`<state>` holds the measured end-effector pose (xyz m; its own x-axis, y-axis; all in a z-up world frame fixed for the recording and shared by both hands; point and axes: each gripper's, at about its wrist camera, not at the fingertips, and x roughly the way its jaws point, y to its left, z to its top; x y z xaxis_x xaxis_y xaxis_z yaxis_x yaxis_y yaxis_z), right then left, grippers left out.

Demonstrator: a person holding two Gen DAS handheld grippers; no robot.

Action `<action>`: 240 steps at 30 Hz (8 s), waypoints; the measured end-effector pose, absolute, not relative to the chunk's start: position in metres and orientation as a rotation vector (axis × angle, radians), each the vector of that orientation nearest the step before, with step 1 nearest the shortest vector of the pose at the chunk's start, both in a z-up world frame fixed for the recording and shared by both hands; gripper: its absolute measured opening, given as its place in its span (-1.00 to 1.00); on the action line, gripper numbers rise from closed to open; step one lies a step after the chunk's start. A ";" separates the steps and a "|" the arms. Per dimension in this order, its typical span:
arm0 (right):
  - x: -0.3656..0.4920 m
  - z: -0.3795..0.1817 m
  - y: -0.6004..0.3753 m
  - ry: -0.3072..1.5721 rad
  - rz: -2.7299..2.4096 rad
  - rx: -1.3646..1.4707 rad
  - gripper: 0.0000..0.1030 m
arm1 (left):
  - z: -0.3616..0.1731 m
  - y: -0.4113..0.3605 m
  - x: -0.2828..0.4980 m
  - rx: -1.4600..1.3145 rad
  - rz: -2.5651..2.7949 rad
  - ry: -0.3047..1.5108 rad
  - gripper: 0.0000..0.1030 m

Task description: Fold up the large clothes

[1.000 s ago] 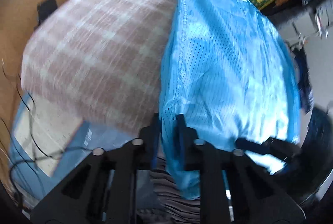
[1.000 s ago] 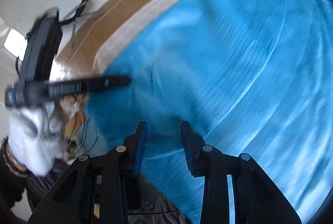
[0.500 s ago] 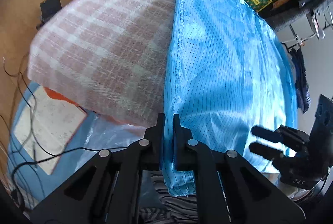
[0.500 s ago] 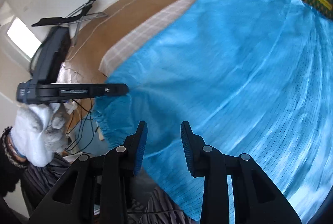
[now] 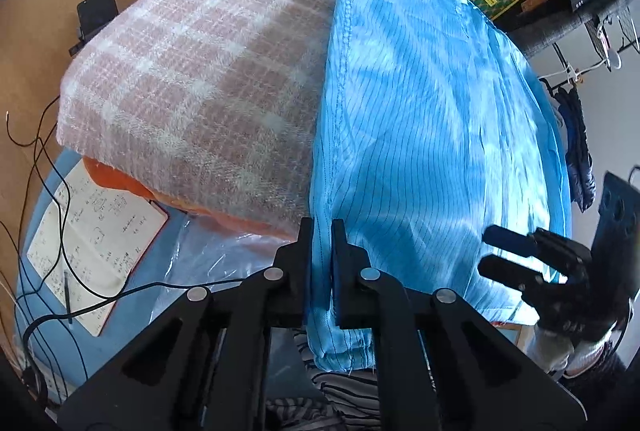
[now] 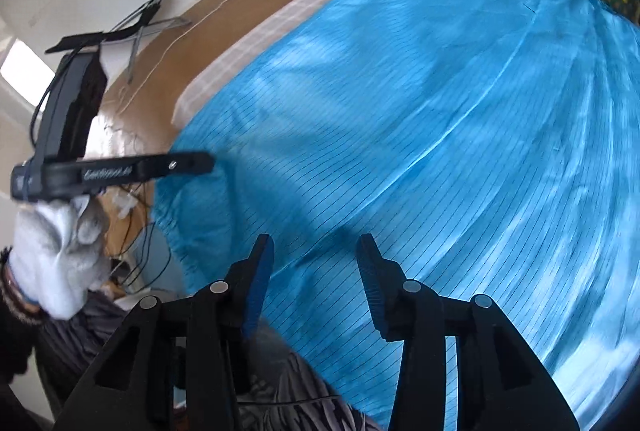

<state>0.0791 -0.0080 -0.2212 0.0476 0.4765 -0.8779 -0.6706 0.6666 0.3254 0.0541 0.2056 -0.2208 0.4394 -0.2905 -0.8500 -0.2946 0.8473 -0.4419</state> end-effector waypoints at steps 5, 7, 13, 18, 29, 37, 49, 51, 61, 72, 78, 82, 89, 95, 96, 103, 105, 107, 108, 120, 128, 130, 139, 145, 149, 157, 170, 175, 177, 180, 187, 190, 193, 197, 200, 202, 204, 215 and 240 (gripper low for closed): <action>0.071 -0.226 0.000 1.236 0.884 -0.228 -0.19 | -0.222 0.205 0.053 -0.618 0.008 1.138 -0.50; 0.072 -0.217 -0.010 1.228 0.885 -0.216 -0.19 | -0.222 0.208 0.049 -0.657 0.009 1.116 0.12; 0.088 -0.178 -0.021 1.146 0.903 -0.152 -0.19 | -0.233 0.222 0.041 -0.834 0.008 1.077 0.15; 0.108 -0.157 -0.017 1.111 0.922 -0.127 -0.17 | -0.242 0.221 0.044 -0.903 -0.016 1.082 -0.45; 0.159 -0.142 0.004 1.167 0.922 -0.102 0.16 | -0.190 0.164 0.047 -0.460 0.043 0.965 -0.91; 0.209 -0.152 0.073 1.276 0.871 -0.054 0.23 | -0.173 0.128 0.049 -0.248 0.026 0.909 -0.91; 0.220 -0.212 0.184 1.314 0.708 -0.417 0.23 | -0.172 0.123 0.046 -0.196 0.013 0.896 -0.92; 0.225 -0.219 0.186 1.316 0.666 -0.447 0.22 | -0.171 0.124 0.045 -0.201 0.010 0.894 -0.92; 0.245 -0.240 0.159 1.360 0.584 -0.394 -0.90 | -0.164 0.121 0.042 -0.204 -0.008 0.878 -0.93; 0.251 -0.184 0.069 1.250 0.689 -0.053 -0.99 | -0.132 0.085 0.028 -0.121 -0.070 0.814 -0.94; 0.252 -0.157 -0.017 1.177 0.681 0.149 -0.99 | -0.120 0.047 0.020 -0.059 -0.139 0.795 -0.94; 0.243 -0.151 -0.081 1.129 0.654 0.277 -0.99 | -0.121 0.018 0.016 -0.019 -0.200 0.805 -0.94; 0.242 -0.193 -0.192 1.161 0.529 0.564 -0.99 | -0.135 -0.033 0.016 0.057 -0.302 0.863 -0.94; 0.256 -0.232 -0.212 1.235 0.458 0.714 -0.99 | -0.151 -0.062 0.022 0.074 -0.344 0.914 -0.94; 0.260 -0.231 -0.211 1.231 0.460 0.714 -0.99 | -0.153 -0.063 0.023 0.065 -0.349 0.923 -0.94; 0.274 -0.217 -0.189 1.245 0.444 0.494 -0.99 | -0.152 -0.063 0.014 0.054 -0.393 0.974 -0.93; 0.274 -0.218 -0.193 1.247 0.451 0.462 -0.98 | -0.145 -0.055 0.006 0.027 -0.412 0.977 -0.88; 0.276 -0.214 -0.193 1.246 0.453 0.429 -0.90 | -0.136 -0.042 -0.006 0.000 -0.425 0.975 -0.86; 0.275 -0.214 -0.197 1.247 0.452 0.414 -0.89 | -0.132 -0.036 -0.010 -0.012 -0.429 0.972 -0.86; 0.190 -0.163 -0.240 1.185 0.544 0.326 -0.10 | -0.099 0.055 -0.033 -0.127 -0.291 0.902 -0.84; 0.151 -0.208 -0.185 1.289 0.549 0.257 -0.09 | -0.095 0.073 0.009 -0.205 -0.292 0.882 -0.84; 0.148 -0.211 -0.169 1.296 0.532 0.205 -0.09 | -0.083 0.077 0.018 -0.209 -0.291 0.850 -0.84; 0.148 -0.221 -0.153 1.300 0.403 0.079 -0.96 | -0.061 0.094 0.062 -0.278 -0.327 0.783 -0.84; 0.161 -0.220 -0.166 1.295 0.344 0.110 -0.98 | -0.064 0.095 0.075 -0.309 -0.332 0.777 -0.84; 0.156 -0.222 -0.159 1.292 0.365 0.059 -0.97 | -0.068 0.088 0.078 -0.303 -0.328 0.786 -0.85; 0.139 -0.195 -0.176 1.204 0.434 0.041 -0.81 | -0.062 0.061 0.079 -0.235 -0.295 0.784 -0.85; 0.077 -0.134 -0.338 0.921 0.293 0.131 0.06 | -0.076 -0.049 0.109 -0.232 -0.435 0.855 -0.84; 0.083 -0.137 -0.404 0.914 0.116 0.131 0.10 | -0.103 -0.098 0.125 -0.180 -0.508 0.925 -0.84; 0.091 -0.143 -0.429 0.940 0.053 0.181 0.14 | -0.114 -0.115 0.130 -0.157 -0.536 0.950 -0.84; 0.100 -0.154 -0.456 0.957 -0.022 0.211 0.32 | -0.129 -0.139 0.138 -0.116 -0.572 0.968 -0.84; 0.110 -0.192 -0.512 1.028 -0.080 0.450 0.33 | -0.163 -0.161 0.150 -0.131 -0.627 1.043 -0.84; 0.110 -0.205 -0.521 1.029 -0.058 0.546 0.33 | -0.168 -0.169 0.155 -0.134 -0.645 1.070 -0.84; 0.111 -0.205 -0.520 1.002 -0.011 0.609 0.38 | -0.167 -0.178 0.158 -0.128 -0.664 1.074 -0.84; 0.117 -0.197 -0.496 1.022 0.069 0.537 0.19 | -0.169 -0.194 0.158 -0.126 -0.694 1.089 -0.84; 0.126 -0.190 -0.482 1.085 0.063 0.418 -0.96 | -0.171 -0.207 0.157 -0.104 -0.707 1.096 -0.84; 0.126 -0.170 -0.479 1.053 0.029 0.347 -0.99 | -0.170 -0.217 0.158 -0.101 -0.717 1.096 -0.84; 0.124 -0.140 -0.480 0.981 -0.036 0.253 -0.99 | -0.169 -0.226 0.160 -0.126 -0.733 1.096 -0.84; 0.110 -0.045 -0.505 0.774 -0.069 0.176 -0.99 | -0.193 -0.268 0.162 -0.063 -0.736 1.135 -0.84; 0.128 -0.097 -0.509 0.883 -0.177 0.165 -1.00 | -0.099 -0.142 0.141 -0.238 -0.612 0.975 -0.84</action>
<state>0.1276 -0.5085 -0.0966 0.6219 -0.0851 -0.7784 0.2209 0.9728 0.0701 0.1413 -0.1423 -0.0989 0.4101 -0.5840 -0.7005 0.3775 0.8079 -0.4525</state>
